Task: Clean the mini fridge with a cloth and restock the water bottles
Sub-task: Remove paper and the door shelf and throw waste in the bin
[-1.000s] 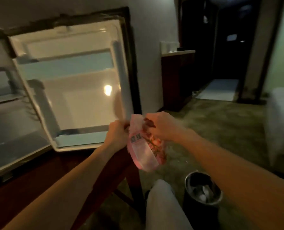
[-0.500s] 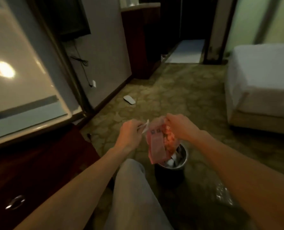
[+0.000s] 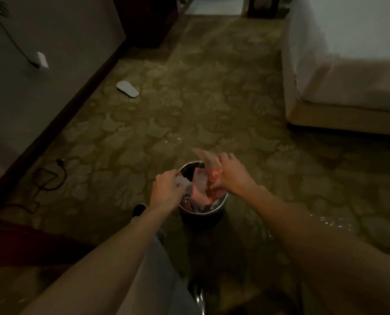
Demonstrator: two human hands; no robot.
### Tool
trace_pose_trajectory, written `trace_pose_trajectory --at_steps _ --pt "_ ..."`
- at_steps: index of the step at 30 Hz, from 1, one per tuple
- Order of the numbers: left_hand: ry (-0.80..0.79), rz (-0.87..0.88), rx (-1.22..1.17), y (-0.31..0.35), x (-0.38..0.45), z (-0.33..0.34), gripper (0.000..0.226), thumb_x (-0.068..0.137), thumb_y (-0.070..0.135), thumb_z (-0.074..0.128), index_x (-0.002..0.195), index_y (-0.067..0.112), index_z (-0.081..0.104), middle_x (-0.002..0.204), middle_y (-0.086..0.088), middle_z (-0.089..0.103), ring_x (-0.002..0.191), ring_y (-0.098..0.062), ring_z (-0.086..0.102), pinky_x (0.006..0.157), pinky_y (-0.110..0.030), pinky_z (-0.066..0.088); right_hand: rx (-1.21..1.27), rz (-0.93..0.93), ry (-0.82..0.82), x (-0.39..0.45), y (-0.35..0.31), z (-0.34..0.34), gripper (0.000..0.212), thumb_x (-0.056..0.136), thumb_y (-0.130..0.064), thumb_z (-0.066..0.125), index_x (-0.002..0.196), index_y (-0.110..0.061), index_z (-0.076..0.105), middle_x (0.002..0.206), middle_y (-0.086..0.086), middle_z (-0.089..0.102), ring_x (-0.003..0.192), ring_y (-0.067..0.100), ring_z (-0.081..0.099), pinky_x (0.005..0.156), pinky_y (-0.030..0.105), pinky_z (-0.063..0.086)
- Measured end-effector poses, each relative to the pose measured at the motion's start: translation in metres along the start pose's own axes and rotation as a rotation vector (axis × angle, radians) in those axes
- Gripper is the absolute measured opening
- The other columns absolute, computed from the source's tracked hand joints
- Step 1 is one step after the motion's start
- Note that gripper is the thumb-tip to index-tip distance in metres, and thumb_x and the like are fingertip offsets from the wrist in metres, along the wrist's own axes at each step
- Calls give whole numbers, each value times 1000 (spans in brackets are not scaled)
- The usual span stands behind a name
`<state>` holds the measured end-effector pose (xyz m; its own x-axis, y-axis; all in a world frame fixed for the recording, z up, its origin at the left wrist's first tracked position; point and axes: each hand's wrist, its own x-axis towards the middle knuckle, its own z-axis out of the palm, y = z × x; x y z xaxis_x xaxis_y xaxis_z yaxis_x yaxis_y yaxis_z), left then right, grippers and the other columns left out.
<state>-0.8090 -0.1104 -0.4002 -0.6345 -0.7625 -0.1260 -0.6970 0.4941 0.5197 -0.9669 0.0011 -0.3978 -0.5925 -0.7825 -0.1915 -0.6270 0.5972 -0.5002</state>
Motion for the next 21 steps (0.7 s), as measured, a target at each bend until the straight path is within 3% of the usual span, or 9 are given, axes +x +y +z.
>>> trace_pose_trajectory --at_steps 4,9,14,16,18,21 --pt "-136 -30 -31 -25 42 42 26 93 3 51 108 14 70 104 -1 62 94 -16 59 72 -24 45 14 59 -47 38 21 39 60 77 -26 78 126 -14 46 124 6 51 108 23 53 91 36 45" --pt "-286 -72 41 -50 71 80 45 91 -7 49 131 9 58 133 -11 41 122 -26 48 98 -27 40 52 97 -78 69 41 91 59 85 -32 69 132 -18 38 131 11 48 112 30 54 86 39 48" --pt "-393 -53 45 -52 93 107 29 92 -1 53 117 11 64 138 -10 40 121 -26 50 99 -32 45 -85 34 -199 78 49 125 49 87 -22 65 130 -18 41 134 13 43 116 33 51 91 42 45" --pt "-452 -66 73 -56 98 115 38 92 3 53 129 10 54 138 -12 42 121 -29 50 102 -41 46 -140 7 -236 81 51 130 51 87 -18 65 132 -15 41 133 13 42 118 33 48 93 43 43" --pt "-546 -61 49 -60 100 122 60 92 4 51 149 9 31 146 -16 40 131 -32 45 107 -45 41 -163 14 -279 88 54 136 53 89 -18 63 137 -13 40 133 13 43 119 33 46 96 44 42" --pt "-624 -51 0 -62 100 125 72 94 2 47 156 11 10 160 -12 22 145 -30 26 118 -42 26 -158 83 -342 102 58 145 53 92 -30 57 139 -9 41 139 17 41 125 35 41 102 43 37"
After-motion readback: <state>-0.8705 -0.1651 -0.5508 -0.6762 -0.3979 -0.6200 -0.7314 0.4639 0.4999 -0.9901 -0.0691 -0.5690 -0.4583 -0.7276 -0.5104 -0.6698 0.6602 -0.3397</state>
